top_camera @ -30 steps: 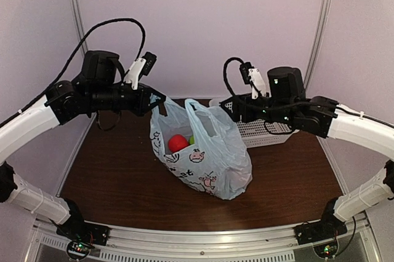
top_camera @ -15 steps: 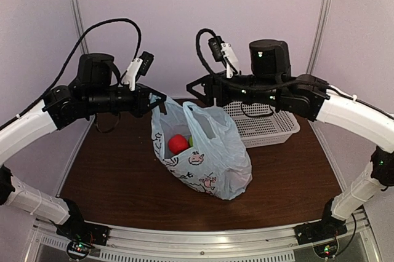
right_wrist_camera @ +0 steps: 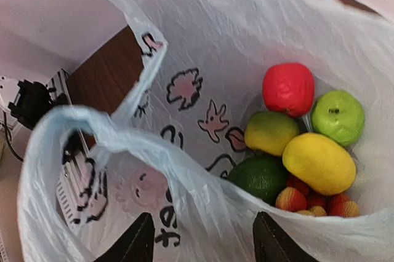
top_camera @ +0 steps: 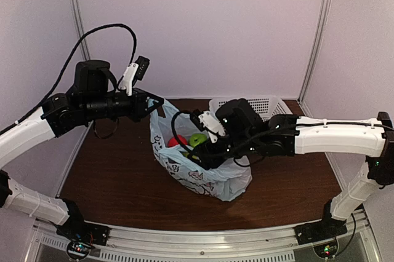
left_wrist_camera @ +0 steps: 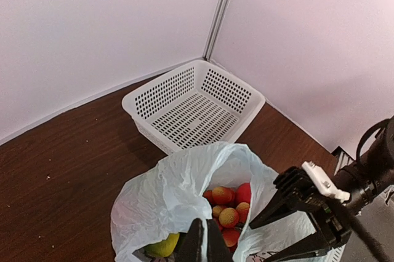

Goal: Untie the knot of the plastic bag and take out the fruit
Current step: Open the bag opening for the takeout bag.

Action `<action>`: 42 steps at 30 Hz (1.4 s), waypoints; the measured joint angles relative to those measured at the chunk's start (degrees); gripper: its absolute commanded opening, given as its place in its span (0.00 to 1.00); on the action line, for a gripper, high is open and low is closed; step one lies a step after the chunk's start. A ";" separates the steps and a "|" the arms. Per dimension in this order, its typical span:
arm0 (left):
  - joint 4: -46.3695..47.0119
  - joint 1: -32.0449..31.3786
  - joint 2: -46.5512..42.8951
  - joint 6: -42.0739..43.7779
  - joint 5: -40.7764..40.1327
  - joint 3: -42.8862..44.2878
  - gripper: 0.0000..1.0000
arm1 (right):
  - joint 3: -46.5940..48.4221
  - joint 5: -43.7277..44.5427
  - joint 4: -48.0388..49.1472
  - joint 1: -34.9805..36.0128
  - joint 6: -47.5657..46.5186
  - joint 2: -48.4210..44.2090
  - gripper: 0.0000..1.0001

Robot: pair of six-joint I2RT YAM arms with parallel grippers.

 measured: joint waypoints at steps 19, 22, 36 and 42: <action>4.15 0.98 -9.40 -2.47 -2.71 -13.84 0.00 | -27.39 17.03 -8.39 4.57 15.80 -10.23 0.66; 5.07 1.36 -10.64 -2.60 -2.03 -15.82 0.00 | -29.05 17.20 -9.40 5.27 16.76 -11.78 0.68; 9.99 3.67 -10.62 6.38 8.61 -18.82 0.00 | -8.87 18.01 -9.29 8.61 10.86 -21.22 0.61; 11.34 6.45 -10.51 8.20 10.73 -20.90 0.00 | -1.14 20.44 -5.73 8.76 8.41 -10.88 0.55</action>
